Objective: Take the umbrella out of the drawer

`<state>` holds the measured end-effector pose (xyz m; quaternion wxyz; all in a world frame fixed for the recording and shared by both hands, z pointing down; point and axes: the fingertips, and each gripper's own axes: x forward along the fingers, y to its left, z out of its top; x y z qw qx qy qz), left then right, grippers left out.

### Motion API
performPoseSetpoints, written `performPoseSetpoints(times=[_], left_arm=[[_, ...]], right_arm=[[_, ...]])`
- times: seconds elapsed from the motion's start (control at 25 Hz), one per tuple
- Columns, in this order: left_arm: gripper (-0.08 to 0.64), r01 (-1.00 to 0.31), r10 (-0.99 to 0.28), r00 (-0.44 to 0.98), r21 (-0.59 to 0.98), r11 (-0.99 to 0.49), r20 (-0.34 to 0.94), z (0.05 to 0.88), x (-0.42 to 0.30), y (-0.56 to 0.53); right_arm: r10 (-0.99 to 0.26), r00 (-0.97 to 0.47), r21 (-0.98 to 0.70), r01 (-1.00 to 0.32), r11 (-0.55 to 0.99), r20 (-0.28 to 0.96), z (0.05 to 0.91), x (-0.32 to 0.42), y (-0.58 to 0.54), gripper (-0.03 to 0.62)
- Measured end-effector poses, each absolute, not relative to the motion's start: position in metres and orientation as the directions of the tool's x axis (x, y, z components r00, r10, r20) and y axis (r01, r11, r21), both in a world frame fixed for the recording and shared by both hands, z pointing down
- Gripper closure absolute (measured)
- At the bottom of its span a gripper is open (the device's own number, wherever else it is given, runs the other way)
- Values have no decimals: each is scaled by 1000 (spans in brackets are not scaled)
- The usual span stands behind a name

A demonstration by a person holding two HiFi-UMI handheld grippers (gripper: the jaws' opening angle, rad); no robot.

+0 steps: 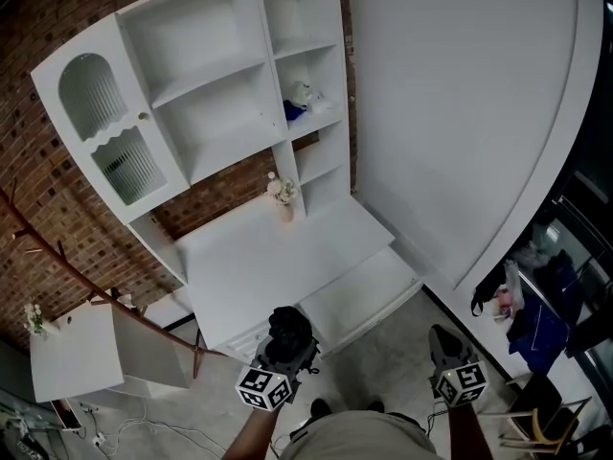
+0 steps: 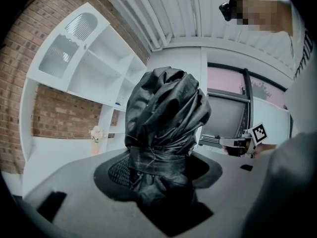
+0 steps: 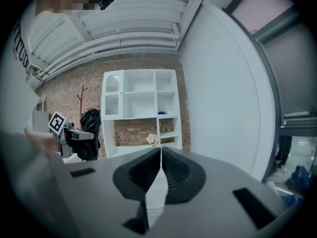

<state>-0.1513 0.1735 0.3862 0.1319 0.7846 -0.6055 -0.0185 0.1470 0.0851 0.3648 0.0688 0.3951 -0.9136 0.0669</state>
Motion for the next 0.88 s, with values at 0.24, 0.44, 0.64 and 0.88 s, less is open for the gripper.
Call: performPoseSetpoints(times=[0.24,0.44,0.64,0.88], left_arm=[[278,-947,-961,246,244,-210,125,386,-154,176],[278,-949,-963,241,239,-207,123,383,-156,174],[278,-949,-963,240,237,-207,121,382,-158,170],[278,-949,-962,241,236,-207,125,384,-159,166]], right_arm=[[-700,-696,-71,-715,695,160,363,144,88,561],[-696,-701,-79,-711,699,154,363,143,85,561],[-701,-697,-83,-716,694,152,361,142,83,561],[-707,-691,-85,-722,687,151,360,144,77,561]])
